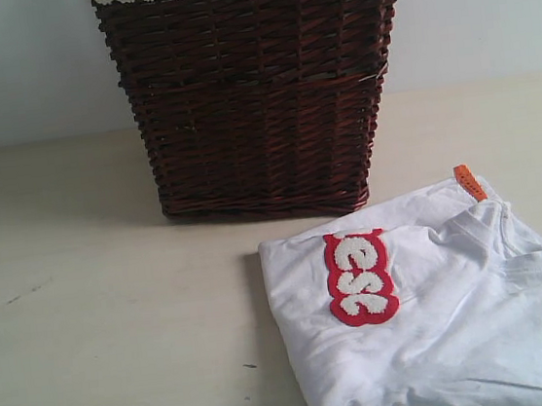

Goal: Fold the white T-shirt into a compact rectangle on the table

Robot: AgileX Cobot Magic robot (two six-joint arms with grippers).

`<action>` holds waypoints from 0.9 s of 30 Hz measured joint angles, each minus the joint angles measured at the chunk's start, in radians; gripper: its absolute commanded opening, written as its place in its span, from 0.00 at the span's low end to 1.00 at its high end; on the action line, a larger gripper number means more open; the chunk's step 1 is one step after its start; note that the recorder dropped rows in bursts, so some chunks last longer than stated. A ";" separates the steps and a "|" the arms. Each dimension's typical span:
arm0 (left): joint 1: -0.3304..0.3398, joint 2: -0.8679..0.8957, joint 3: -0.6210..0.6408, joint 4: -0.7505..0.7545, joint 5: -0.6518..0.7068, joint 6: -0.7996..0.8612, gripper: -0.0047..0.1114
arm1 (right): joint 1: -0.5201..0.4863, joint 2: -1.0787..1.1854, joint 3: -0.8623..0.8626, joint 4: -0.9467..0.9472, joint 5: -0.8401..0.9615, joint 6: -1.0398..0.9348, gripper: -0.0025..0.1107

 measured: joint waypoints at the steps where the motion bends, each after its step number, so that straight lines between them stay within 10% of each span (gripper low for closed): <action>1: 0.000 0.000 0.000 0.000 0.000 0.000 0.05 | -0.005 0.000 0.000 0.003 0.023 -0.012 0.02; 27: 0.000 0.000 0.000 0.000 0.000 0.000 0.05 | -0.009 0.000 0.000 0.044 0.109 -0.036 0.02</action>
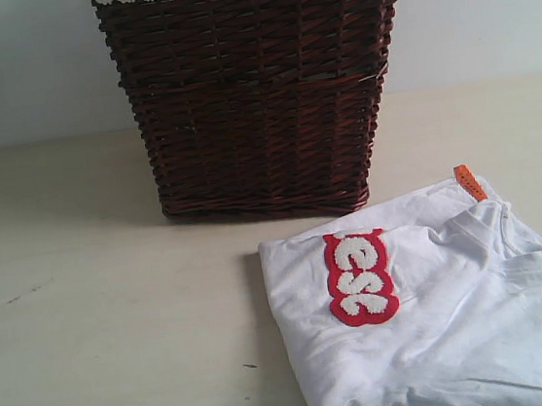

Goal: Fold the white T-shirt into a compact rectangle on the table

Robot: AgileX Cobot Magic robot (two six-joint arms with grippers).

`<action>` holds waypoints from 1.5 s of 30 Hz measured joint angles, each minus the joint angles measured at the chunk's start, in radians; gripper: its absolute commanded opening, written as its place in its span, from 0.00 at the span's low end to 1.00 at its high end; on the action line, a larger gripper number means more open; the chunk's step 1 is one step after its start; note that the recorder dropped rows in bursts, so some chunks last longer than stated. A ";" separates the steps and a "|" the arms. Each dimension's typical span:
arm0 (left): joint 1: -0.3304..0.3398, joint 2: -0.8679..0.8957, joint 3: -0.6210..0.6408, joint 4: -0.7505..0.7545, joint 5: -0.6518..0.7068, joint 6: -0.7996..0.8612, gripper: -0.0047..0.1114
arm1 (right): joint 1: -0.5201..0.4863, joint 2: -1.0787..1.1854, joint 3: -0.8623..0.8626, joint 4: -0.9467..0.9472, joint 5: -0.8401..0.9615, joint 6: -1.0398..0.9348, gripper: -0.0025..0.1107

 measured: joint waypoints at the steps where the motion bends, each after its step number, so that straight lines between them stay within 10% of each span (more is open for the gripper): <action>1: 0.000 0.000 0.000 0.000 0.000 0.000 0.05 | 0.000 0.000 0.000 0.000 0.000 0.000 0.02; 45: 0.000 0.000 0.000 0.000 0.000 0.000 0.05 | 0.000 0.000 0.000 -0.015 0.111 -0.222 0.02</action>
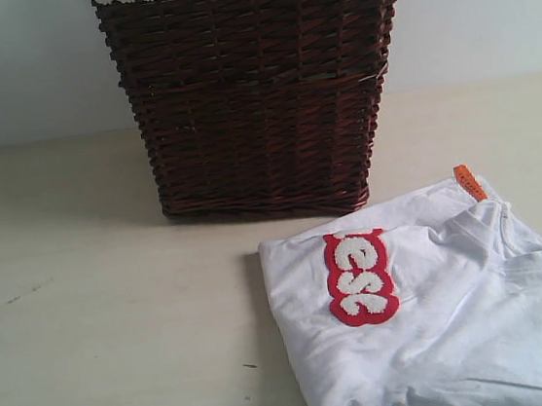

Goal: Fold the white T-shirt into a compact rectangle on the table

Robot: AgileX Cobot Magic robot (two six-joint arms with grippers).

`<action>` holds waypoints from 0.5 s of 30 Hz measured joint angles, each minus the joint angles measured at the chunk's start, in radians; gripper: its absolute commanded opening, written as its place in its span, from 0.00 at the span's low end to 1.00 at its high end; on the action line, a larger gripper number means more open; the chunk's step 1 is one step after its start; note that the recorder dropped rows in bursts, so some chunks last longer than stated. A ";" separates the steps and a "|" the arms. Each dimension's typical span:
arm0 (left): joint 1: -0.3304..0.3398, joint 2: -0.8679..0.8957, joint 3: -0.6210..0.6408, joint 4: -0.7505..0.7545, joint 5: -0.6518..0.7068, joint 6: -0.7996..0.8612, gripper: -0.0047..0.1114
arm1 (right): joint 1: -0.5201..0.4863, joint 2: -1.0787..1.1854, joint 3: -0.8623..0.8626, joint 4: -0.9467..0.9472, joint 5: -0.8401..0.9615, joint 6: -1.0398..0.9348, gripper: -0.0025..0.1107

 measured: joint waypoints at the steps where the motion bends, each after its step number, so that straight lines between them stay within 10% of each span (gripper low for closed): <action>1: 0.000 0.000 0.000 0.000 0.000 0.000 0.05 | 0.000 0.000 0.000 0.000 0.019 -0.016 0.02; 15: 0.000 0.000 0.000 0.000 0.000 0.000 0.05 | 0.000 0.000 0.000 0.125 0.038 -0.131 0.02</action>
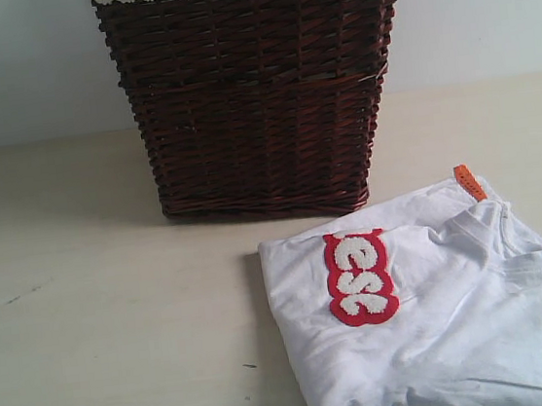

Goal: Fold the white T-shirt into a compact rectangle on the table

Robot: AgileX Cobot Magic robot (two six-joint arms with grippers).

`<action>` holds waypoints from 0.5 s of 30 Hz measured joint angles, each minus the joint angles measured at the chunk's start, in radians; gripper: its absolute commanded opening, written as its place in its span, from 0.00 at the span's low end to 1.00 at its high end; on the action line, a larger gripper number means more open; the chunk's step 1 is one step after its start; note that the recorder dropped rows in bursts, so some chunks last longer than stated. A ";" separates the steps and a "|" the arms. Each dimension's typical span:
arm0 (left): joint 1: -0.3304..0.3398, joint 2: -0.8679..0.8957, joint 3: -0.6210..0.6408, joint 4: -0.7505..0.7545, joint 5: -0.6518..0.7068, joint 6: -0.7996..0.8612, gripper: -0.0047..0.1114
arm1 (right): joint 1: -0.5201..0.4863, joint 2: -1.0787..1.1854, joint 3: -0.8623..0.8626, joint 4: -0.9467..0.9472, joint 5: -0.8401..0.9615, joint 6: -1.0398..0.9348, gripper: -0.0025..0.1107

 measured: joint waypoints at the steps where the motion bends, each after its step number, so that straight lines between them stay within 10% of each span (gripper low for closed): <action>1: 0.000 0.000 0.000 0.000 0.000 0.000 0.05 | 0.000 0.000 0.000 -0.001 0.000 -0.010 0.02; 15: 0.000 0.000 0.000 0.000 0.000 0.000 0.05 | 0.000 0.000 0.000 -0.001 0.000 -0.015 0.02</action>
